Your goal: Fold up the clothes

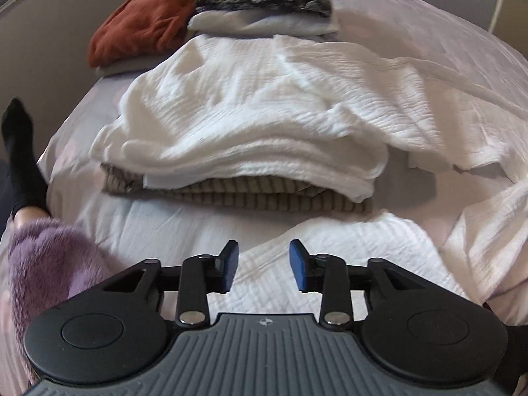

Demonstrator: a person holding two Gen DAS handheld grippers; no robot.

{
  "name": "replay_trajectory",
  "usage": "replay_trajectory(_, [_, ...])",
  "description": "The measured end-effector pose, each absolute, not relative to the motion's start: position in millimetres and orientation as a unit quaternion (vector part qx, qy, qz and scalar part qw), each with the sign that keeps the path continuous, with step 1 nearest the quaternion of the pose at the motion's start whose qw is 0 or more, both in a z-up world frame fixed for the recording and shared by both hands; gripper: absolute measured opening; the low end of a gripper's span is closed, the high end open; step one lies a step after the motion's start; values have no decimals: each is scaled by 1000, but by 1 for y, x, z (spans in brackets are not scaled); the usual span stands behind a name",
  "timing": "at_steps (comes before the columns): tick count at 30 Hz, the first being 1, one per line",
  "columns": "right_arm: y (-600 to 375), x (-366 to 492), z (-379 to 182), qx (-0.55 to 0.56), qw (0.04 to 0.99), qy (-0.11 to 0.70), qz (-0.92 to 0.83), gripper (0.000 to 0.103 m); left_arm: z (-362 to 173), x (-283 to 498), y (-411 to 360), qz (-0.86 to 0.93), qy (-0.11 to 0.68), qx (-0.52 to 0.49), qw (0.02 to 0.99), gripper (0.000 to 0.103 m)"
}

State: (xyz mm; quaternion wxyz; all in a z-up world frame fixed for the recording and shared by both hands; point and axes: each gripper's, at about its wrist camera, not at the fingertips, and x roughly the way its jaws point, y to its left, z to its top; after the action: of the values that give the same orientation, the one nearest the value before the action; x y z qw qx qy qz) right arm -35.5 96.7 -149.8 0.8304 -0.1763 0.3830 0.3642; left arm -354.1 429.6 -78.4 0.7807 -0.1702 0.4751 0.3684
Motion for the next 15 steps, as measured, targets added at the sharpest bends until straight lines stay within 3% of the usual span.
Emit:
replay_trajectory(8, [97,-34,-151,-175,829,388,362,64,-92,-279,421,290,473,-191,809,46])
replay_trajectory(12, [98,-33,-152,-174,828,391,361,64,-116,-248,418,278,538,-156,780,47])
replay_trajectory(14, [98,-33,-153,-173,828,393,361,64,-133,-241,421,278,566,-152,761,41])
replay_trajectory(15, [97,-32,-153,-172,828,393,361,64,-140,-242,423,283,572,-157,754,26])
